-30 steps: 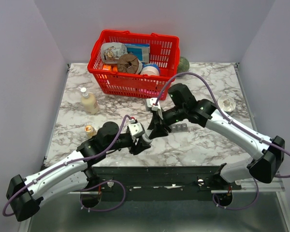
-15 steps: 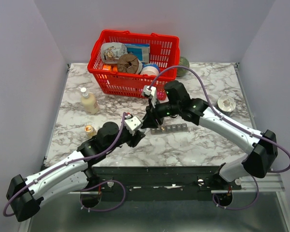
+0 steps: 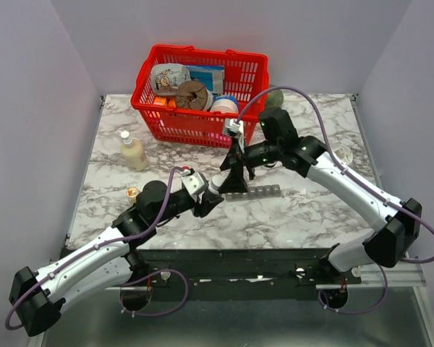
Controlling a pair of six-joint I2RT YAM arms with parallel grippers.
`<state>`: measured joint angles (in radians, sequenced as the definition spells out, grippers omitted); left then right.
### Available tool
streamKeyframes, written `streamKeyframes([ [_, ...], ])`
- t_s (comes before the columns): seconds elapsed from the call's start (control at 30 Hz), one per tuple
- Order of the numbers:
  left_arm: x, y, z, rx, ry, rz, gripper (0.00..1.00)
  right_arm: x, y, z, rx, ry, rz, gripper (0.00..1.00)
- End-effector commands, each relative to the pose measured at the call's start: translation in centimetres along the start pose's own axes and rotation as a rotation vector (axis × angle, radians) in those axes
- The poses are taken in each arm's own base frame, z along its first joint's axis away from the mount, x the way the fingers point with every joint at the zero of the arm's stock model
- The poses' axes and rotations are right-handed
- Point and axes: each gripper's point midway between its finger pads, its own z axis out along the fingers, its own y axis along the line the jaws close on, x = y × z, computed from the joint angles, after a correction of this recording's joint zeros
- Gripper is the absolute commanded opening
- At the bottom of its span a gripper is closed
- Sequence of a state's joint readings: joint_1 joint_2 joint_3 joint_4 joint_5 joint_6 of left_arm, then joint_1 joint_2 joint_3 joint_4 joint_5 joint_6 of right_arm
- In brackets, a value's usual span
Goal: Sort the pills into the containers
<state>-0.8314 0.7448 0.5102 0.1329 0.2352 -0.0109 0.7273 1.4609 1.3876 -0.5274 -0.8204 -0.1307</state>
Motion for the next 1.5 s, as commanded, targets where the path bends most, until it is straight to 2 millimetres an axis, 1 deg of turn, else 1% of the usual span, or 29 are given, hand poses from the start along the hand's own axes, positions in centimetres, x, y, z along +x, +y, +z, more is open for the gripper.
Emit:
streamKeyframes([
  [0.0,-2.0,-1.4,-0.4,0.090,-0.060,-0.016,0.00,-1.1,4.4,-2.6,-0.170,-0.020,-0.118,1.00],
  [0.03,-2.1,-1.5,-0.5,0.097,-0.060,-0.018,0.00,-1.1,4.8,-2.9,-0.189,-0.023,-0.188,1.00],
  [0.07,-1.9,-1.7,-0.5,0.112,-0.051,-0.023,0.00,-1.5,5.1,-3.4,-0.194,-0.026,-0.227,1.00],
  [0.1,-1.9,-1.8,-0.6,0.125,-0.048,-0.026,0.00,-0.9,5.7,-3.8,-0.211,-0.003,-0.230,1.00],
  [0.13,-2.0,-2.1,-0.6,0.143,-0.047,-0.028,0.00,-0.8,5.8,-4.1,-0.232,-0.007,-0.374,1.00],
  [0.17,-1.9,-2.2,-0.7,0.157,-0.040,-0.031,0.00,-0.5,6.2,-4.6,-0.247,-0.001,-0.447,1.00],
  [0.2,-1.8,-3.2,-0.9,0.221,-0.034,-0.033,0.00,0.4,7.1,-5.1,-0.282,0.018,-0.473,1.00],
  [0.23,-1.8,-3.8,-1.0,0.258,-0.030,-0.034,0.00,0.6,7.1,-5.3,-0.305,0.002,-0.645,1.00],
  [0.27,-1.7,-4.3,-1.2,0.298,-0.021,-0.042,0.00,1.0,7.5,-5.7,-0.324,-0.001,-0.725,1.00],
  [0.3,-1.7,-5.6,-1.6,0.381,-0.018,-0.044,0.00,1.9,8.1,-5.9,-0.363,0.008,-0.740,1.00],
  [0.33,-1.7,-6.2,-1.6,0.424,-0.011,-0.050,0.00,1.6,8.1,-5.9,-0.377,-0.006,-0.814,1.00],
  [0.43,-1.6,-7.4,-1.9,0.515,0.010,-0.064,0.00,1.8,8.0,-5.2,-0.411,0.000,-0.822,1.00],
  [0.6,-1.2,-7.8,-1.8,0.553,0.038,-0.074,0.00,1.6,8.3,-4.0,-0.427,0.003,-0.796,0.97],
  [0.63,-1.1,-7.8,-1.7,0.555,0.042,-0.077,0.00,1.8,8.3,-3.8,-0.430,0.012,-0.775,0.97],
  [0.73,-0.9,-7.8,-1.5,0.559,0.048,-0.079,0.00,2.5,8.2,-3.2,-0.422,0.042,-0.746,0.93],
  [0.8,-1.1,-7.8,-1.4,0.562,0.045,-0.077,0.00,2.8,8.1,-2.9,-0.422,0.056,-0.735,0.88],
  [0.83,-0.9,-7.7,-1.3,0.561,0.051,-0.081,0.00,2.9,8.1,-2.8,-0.419,0.062,-0.717,0.87],
  [0.93,-1.2,-7.6,-1.1,0.556,0.045,-0.074,0.00,2.8,7.7,-2.5,-0.404,0.070,-0.698,0.79],
  [0.97,-1.2,-7.5,-1.1,0.550,0.045,-0.074,0.00,2.9,7.6,-2.4,-0.402,0.074,-0.698,0.75],
  [1.1,-1.3,-7.3,-1.0,0.536,0.042,-0.070,0.00,3.1,7.5,-2.0,-0.405,0.090,-0.680,0.68],
  [1.17,-1.3,-7.3,-1.0,0.535,0.039,-0.067,0.00,3.3,7.4,-1.8,-0.400,0.100,-0.666,0.66],
  [1.37,-1.3,-7.3,-1.0,0.539,0.043,-0.071,0.00,3.5,7.1,-1.4,-0.395,0.108,-0.653,0.65],
  [1.47,-1.4,-7.3,-1.1,0.533,0.038,-0.065,0.00,3.6,7.2,-1.4,-0.398,0.111,-0.646,0.60],
])
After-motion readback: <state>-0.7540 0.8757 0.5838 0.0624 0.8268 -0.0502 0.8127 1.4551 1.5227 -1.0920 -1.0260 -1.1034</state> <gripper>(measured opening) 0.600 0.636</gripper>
